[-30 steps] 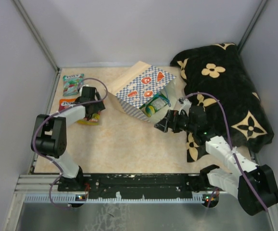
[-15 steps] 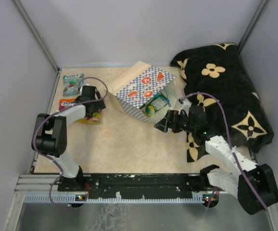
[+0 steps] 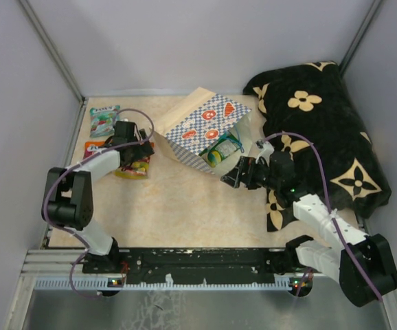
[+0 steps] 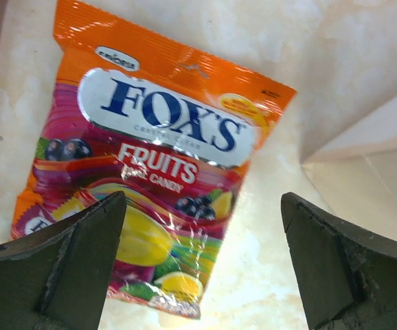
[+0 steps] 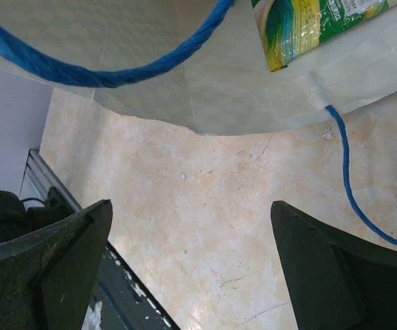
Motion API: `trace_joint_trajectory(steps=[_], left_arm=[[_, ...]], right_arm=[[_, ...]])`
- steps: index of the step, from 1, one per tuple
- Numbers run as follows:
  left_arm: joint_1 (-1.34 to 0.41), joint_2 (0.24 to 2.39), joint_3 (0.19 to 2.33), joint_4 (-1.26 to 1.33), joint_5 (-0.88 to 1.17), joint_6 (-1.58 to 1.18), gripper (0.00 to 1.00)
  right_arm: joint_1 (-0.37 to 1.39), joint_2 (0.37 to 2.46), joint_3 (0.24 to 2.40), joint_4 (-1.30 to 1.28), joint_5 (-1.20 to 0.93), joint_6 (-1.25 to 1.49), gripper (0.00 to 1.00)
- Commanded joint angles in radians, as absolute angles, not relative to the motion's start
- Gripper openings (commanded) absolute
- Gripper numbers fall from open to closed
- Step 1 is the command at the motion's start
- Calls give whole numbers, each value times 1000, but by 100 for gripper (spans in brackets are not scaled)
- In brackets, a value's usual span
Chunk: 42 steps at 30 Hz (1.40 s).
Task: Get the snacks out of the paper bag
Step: Adjust the paper bag at the center of the board.
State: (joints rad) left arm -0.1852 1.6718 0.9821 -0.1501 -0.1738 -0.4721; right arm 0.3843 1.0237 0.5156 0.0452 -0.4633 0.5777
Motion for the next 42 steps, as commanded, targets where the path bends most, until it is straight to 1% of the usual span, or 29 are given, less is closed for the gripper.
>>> trace_joint_trajectory(steps=[1,5,7,11,16,21,27,37,42], left_arm=[[-198,1567,1034,-203,-103,-453,100],[-226,1474,1049,-193,-71,-407,100],[-248,1446,1058,-194,-91,-404,100],[-278,1417,1070,-206,-115,-418,100],[-295,1414,1039,-123,-65,-487,99],[-302,1490,1061,-63,-47,-520,97],[-304,1606,1119,-30,-62,-533,96],[-304,1769,1249,3,-48,-504,85],[-303,1853,1324,37,-47,-455,85]], right_arm=[[388,1020,495,104,-434,607,99],[388,1025,487,124,-427,629,99],[388,1029,486,130,-419,635,99],[388,1020,480,132,-381,654,99],[388,968,479,118,-295,667,99],[388,966,512,97,-274,657,99],[388,974,495,119,-281,677,99],[388,964,481,118,-269,663,99],[388,960,471,121,-265,657,99]])
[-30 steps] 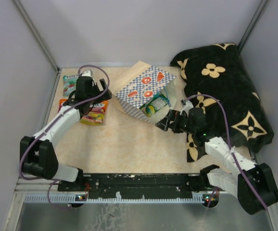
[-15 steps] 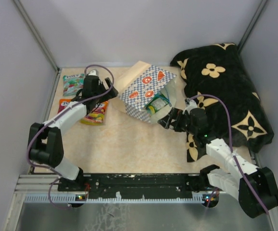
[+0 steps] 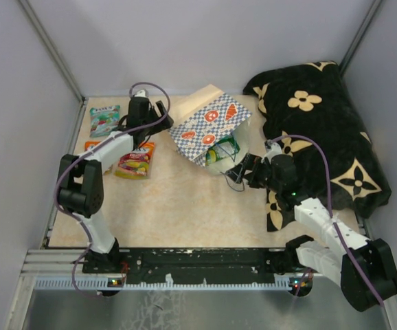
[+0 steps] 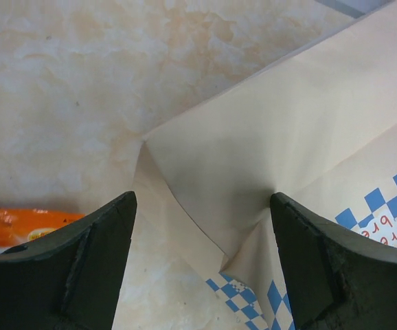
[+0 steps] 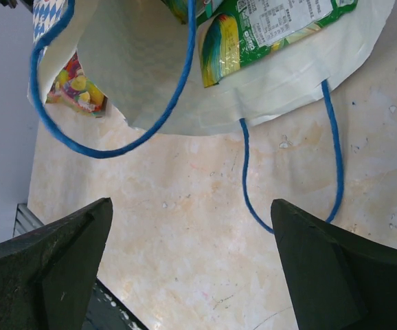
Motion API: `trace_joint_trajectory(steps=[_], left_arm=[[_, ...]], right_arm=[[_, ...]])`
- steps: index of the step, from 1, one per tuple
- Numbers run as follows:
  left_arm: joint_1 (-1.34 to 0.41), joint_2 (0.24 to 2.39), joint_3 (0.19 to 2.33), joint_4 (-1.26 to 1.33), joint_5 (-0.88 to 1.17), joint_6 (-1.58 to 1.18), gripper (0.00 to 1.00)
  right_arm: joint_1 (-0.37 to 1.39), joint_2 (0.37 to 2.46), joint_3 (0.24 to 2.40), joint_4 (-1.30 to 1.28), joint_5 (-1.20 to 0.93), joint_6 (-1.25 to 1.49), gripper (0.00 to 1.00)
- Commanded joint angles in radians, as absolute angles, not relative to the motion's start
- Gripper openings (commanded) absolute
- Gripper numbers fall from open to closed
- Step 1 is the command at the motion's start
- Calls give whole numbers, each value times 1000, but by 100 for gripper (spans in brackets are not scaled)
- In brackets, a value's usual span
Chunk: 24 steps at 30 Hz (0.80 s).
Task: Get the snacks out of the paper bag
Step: Adjust the paper bag at the center of the board.
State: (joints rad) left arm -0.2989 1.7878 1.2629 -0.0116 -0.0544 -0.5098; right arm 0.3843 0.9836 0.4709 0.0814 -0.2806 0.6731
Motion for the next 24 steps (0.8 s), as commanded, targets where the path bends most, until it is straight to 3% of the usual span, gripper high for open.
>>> trace_joint_trajectory(steps=[1,13,21,24], left_arm=[[-304,1873,1340,56,-34,-440,84],[-369,2150,1814,-88,151,-337,85],[-371,1803,1538,-49,50,-228,93],[-375,1626,1394,-20,132,-124,96]], right_arm=[[388,960,469,122,-265,656,99],[388,1008,394,244,-234,689,99],[387,991,363,287,-187,750,99],[388,984,351,301,-174,761,99]])
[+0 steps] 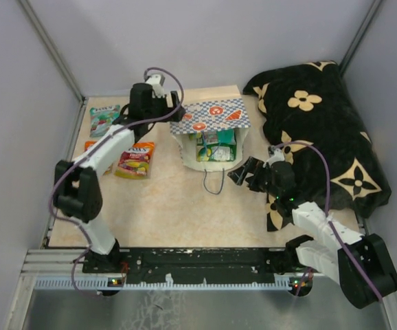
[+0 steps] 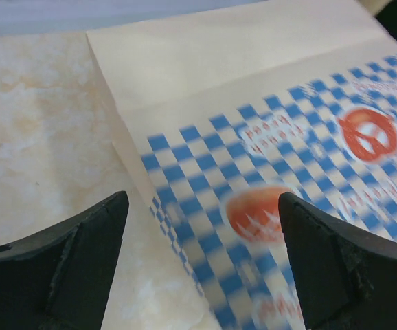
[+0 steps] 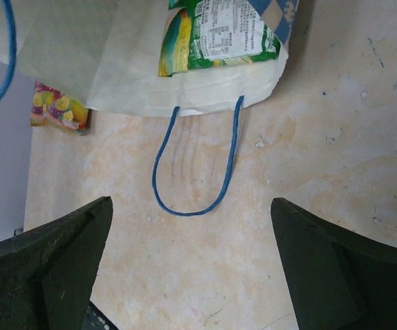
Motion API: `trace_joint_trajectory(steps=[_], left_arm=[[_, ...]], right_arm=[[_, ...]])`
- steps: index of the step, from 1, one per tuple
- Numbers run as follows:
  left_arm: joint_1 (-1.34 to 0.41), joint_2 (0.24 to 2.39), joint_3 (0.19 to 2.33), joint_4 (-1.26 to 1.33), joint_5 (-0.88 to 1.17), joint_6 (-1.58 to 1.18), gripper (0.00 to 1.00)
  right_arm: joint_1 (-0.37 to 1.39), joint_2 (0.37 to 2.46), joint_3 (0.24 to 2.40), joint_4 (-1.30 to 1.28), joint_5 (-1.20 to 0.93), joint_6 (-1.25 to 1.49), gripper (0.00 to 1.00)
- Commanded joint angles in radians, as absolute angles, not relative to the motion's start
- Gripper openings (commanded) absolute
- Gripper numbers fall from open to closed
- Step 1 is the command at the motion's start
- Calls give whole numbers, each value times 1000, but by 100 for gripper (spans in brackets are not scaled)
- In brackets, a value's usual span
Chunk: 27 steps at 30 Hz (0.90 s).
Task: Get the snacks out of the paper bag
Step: Adjust the paper bag at the center of the board.
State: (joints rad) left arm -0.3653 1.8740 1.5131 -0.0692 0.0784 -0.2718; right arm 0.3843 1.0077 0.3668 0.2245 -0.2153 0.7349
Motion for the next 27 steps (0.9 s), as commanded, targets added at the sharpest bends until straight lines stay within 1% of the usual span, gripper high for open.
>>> trace_joint_trajectory(steps=[1,4,6,10,14,18,23,27], left_arm=[[-379,1573,1347,-12,180,-76,96],[-409,1412,1204,-6,293,76,100],[-444,1323,1112,8,347,168,100],[-510,1241,995,80,357,284,100],[-586,1281,967,132,335,399,100],[-650,1361,977,226,257,507,100],[-708,1481,1052,285,224,564,100],[-748,1562,1147,313,156,540,100]], right_arm=[[388,984,351,304,-171,764,99],[388,995,349,306,-168,769,99],[388,1006,350,306,-168,775,99],[388,1042,348,331,-187,807,99],[388,1068,353,357,-213,839,99],[388,1069,357,362,-219,845,99],[389,1085,365,369,-223,851,99],[403,1117,387,411,-213,897,99]])
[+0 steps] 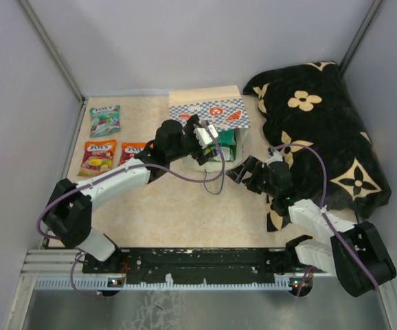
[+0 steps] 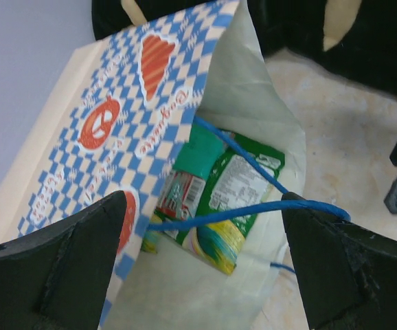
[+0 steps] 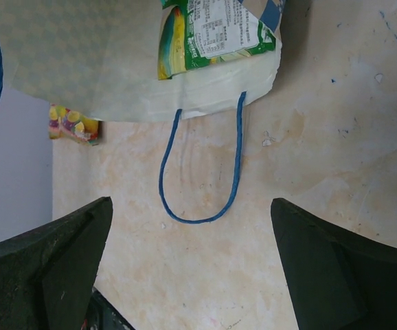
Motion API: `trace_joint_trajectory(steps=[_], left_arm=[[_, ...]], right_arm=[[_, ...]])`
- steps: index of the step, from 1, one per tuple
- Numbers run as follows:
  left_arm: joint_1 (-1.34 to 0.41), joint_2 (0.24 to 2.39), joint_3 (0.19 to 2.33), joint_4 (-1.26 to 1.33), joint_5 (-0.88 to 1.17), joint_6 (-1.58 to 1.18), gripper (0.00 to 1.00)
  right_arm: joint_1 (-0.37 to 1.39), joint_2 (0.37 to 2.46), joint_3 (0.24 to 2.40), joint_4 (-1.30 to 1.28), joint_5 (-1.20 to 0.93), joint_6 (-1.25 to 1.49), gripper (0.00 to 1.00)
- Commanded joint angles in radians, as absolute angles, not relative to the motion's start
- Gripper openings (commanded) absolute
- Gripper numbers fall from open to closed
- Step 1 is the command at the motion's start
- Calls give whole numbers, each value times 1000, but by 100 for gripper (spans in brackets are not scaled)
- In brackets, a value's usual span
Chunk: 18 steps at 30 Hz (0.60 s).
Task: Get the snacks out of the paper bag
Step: Adjust the paper bag at the center of the board.
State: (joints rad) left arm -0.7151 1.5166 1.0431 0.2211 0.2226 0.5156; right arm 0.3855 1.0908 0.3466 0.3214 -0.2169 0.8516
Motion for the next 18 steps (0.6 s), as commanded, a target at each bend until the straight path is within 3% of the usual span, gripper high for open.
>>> trace_joint_trajectory(steps=[1,7,18], left_arm=[[-750,1571,1170,311,162,510,100],[-750,1581,1309,213,141,336,100],[-747,1639,1464,104,-36,170,100]], right_arm=[[413,1129,397,423,-200,920,99],[579,1208,467,483,59,1103,99],[678,1537,523,835,391,1436,80]])
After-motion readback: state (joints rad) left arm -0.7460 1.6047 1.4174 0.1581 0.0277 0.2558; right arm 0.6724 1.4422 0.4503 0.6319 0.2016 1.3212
